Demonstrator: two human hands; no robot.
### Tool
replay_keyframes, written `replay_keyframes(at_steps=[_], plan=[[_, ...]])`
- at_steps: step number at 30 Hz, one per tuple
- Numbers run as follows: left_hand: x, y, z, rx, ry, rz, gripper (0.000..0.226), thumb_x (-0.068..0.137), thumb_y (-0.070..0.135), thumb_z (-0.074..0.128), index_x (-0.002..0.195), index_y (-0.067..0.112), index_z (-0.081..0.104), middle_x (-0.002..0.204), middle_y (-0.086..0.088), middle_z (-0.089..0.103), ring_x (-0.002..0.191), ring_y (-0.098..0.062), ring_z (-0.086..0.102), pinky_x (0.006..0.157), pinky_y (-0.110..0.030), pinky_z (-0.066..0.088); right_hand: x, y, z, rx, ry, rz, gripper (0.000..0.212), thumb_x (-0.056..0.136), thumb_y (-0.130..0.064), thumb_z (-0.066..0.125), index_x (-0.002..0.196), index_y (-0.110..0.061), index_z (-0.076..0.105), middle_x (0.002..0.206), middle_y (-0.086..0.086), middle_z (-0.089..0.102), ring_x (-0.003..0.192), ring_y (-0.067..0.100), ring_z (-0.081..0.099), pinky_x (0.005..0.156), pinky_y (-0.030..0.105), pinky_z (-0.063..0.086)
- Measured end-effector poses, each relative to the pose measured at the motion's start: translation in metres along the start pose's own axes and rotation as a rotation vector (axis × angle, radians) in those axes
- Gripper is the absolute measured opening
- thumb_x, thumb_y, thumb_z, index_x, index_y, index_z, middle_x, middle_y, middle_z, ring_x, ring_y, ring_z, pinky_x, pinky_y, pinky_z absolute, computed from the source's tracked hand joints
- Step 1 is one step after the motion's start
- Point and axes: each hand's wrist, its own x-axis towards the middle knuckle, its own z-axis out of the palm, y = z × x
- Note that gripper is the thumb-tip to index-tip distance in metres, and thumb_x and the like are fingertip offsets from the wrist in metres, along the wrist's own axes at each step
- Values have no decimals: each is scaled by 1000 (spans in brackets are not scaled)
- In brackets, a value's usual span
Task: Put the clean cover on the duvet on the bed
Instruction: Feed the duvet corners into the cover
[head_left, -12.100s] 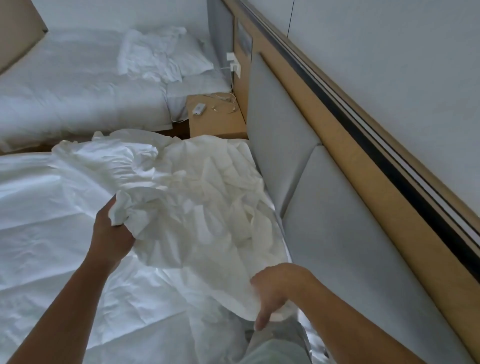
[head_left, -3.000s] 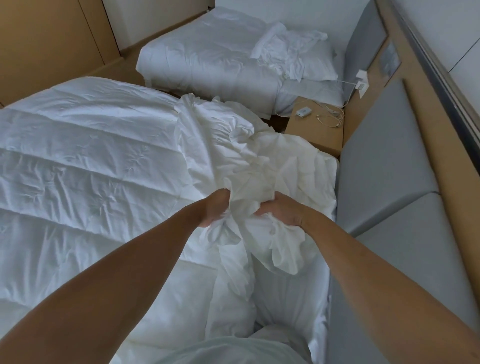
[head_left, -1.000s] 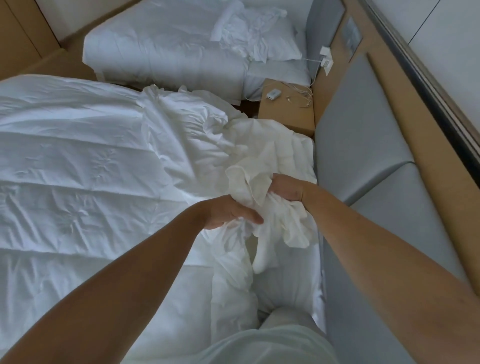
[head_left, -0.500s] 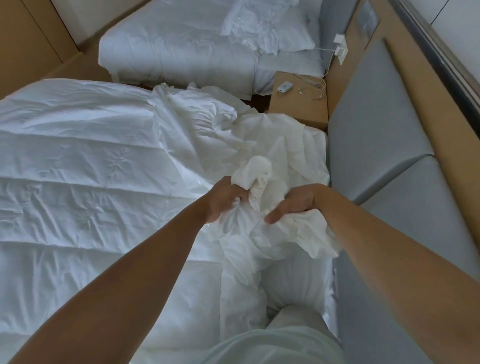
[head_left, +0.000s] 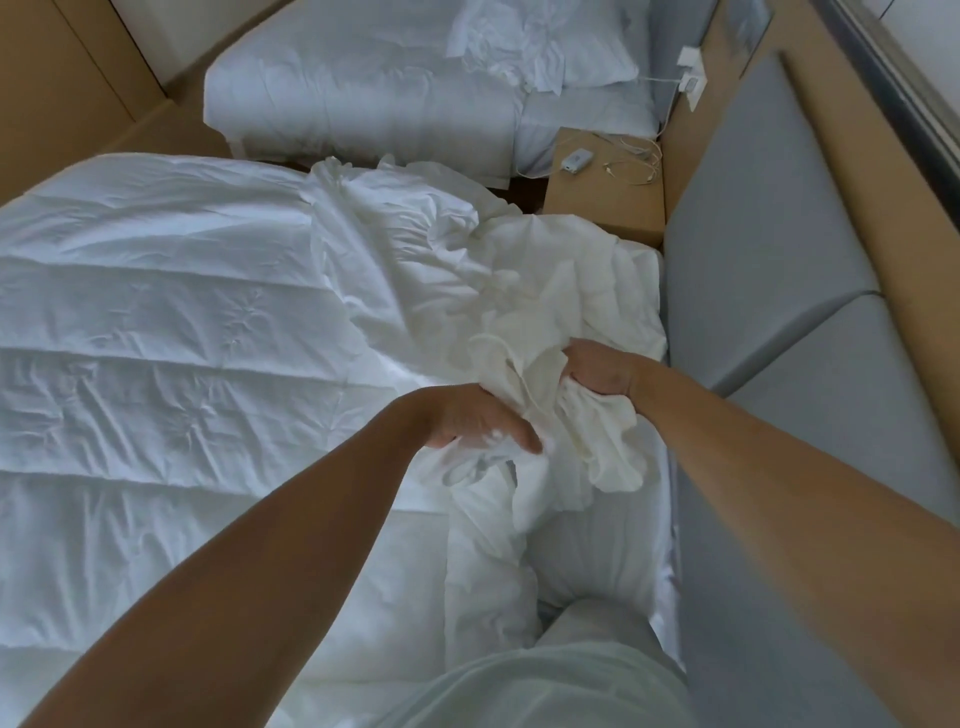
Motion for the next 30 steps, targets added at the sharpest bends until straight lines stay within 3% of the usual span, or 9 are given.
replay_keyframes(at_steps=[2, 6, 10, 13, 15, 17, 21, 26, 30], plan=[[2, 4, 1, 27, -46, -19, 47, 68, 19, 87, 113, 18, 75, 113, 0, 76, 112, -22, 68, 105, -37, 48, 2, -3, -2, -106, 45, -21, 25, 105, -8, 45, 121, -12, 64, 118, 1, 56, 100, 8, 58, 73, 0, 37], [4, 6, 1, -48, -63, 9, 34, 64, 6, 77, 96, 17, 76, 95, 4, 78, 92, -14, 73, 83, -24, 52, 8, 0, -9, -288, 66, -57, 39, 109, -9, 37, 144, 6, 43, 150, 21, 44, 139, 33, 42, 99, 18, 28], [2, 6, -7, 66, 15, 45, 27, 57, 14, 68, 81, 22, 78, 81, 5, 73, 77, -11, 70, 70, -18, 52, 6, -4, -8, -270, -36, 52, 38, 105, -10, 45, 140, 6, 50, 146, 23, 49, 136, 38, 45, 89, 21, 39], [3, 10, -17, -57, 204, 73, 41, 51, 13, 60, 89, 4, 74, 84, -8, 69, 82, -27, 64, 77, -32, 52, 3, -9, -7, -88, -228, 165, 27, 88, -36, 74, 112, -24, 76, 130, 11, 68, 111, 24, 68, 69, 13, 53], [2, 13, -19, -151, 280, 109, 17, 56, 14, 58, 68, 14, 71, 69, -1, 65, 72, -23, 60, 69, -28, 50, 0, -10, -5, 24, -414, 198, 17, 74, -46, 85, 89, -43, 80, 108, -7, 77, 95, 11, 74, 68, 19, 58], [0, 16, -20, -217, 298, 166, 11, 77, 17, 64, 84, 17, 73, 75, 1, 70, 73, -18, 64, 68, -26, 54, -4, -12, -2, -12, -510, 196, 25, 61, -46, 92, 81, -49, 78, 96, -12, 78, 87, 8, 75, 64, 22, 59], [2, 13, -23, -228, 381, 172, 27, 105, 12, 46, 126, 7, 63, 114, -15, 67, 104, -27, 63, 93, -40, 52, 2, -6, 1, 105, -402, 54, 38, 73, -24, 88, 107, -35, 74, 109, -7, 76, 99, 14, 73, 72, 23, 59], [3, 12, -26, -262, 453, 162, 30, 107, 16, 45, 131, 6, 60, 119, -12, 66, 110, -29, 61, 97, -38, 51, 6, -6, 3, 296, -272, 25, 38, 82, -5, 71, 119, -14, 70, 115, 9, 74, 104, 29, 71, 83, 36, 61], [9, 10, -29, -273, 530, 178, 31, 104, 10, 51, 132, 0, 58, 124, -22, 63, 108, -29, 58, 98, -43, 48, 8, -6, 7, 319, -309, 3, 51, 76, -15, 79, 126, -12, 69, 125, 17, 69, 114, 37, 66, 96, 47, 56]])
